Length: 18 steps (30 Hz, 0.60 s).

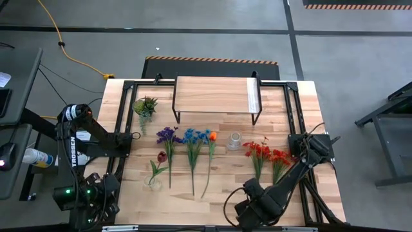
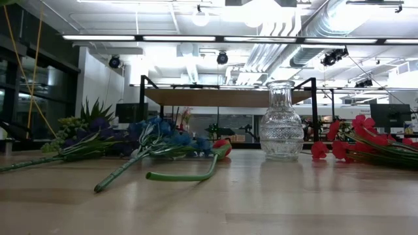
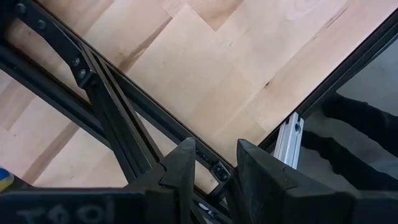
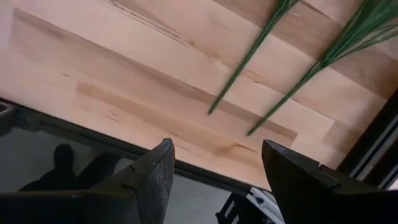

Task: Pick and place flowers into a vace then onto a shelf
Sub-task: Put the right orange flowers into the bottom transparent vase

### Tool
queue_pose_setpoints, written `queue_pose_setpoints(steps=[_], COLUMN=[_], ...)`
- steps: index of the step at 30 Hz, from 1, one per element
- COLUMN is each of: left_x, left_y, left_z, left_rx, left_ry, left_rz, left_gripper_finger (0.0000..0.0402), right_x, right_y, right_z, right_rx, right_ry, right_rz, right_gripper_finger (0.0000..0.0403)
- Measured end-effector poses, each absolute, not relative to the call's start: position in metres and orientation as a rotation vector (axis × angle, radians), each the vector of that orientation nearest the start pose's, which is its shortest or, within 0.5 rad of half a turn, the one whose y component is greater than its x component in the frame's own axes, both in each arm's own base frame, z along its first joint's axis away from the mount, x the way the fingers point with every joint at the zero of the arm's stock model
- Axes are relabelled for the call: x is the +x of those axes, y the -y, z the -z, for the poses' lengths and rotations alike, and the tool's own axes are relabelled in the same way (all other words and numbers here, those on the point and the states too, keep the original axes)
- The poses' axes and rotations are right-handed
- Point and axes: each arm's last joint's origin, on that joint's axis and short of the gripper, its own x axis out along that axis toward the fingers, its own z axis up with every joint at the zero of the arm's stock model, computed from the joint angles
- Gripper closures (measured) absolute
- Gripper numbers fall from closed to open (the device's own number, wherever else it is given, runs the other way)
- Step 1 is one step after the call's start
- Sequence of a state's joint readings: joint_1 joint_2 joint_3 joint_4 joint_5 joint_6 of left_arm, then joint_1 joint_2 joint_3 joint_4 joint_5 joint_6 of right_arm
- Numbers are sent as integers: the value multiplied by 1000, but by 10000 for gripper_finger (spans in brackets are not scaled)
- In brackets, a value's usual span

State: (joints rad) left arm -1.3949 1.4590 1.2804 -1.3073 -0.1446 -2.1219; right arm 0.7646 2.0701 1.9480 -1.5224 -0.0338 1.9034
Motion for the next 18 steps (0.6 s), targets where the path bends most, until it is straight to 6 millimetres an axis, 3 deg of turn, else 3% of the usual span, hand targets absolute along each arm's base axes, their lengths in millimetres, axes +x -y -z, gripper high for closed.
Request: queue_pose_setpoints(steps=[5, 10, 18], left_x=[48, 49, 49], left_y=[245, 245, 246], left_z=[-285, -286, -286], left_rx=[-624, -623, -632], left_ry=[-1358, -1325, -1327], left_rz=[-457, -449, -441], left_gripper_finger=[250, 250, 250], right_x=[292, 296, 286], right_y=[-278, -269, -250], right_z=[-247, -238, -280], right_rx=[788, 674, 658], right_ry=[-1396, -1404, -1312], right_rz=[925, 970, 875], right_gripper_finger=[171, 171, 172])
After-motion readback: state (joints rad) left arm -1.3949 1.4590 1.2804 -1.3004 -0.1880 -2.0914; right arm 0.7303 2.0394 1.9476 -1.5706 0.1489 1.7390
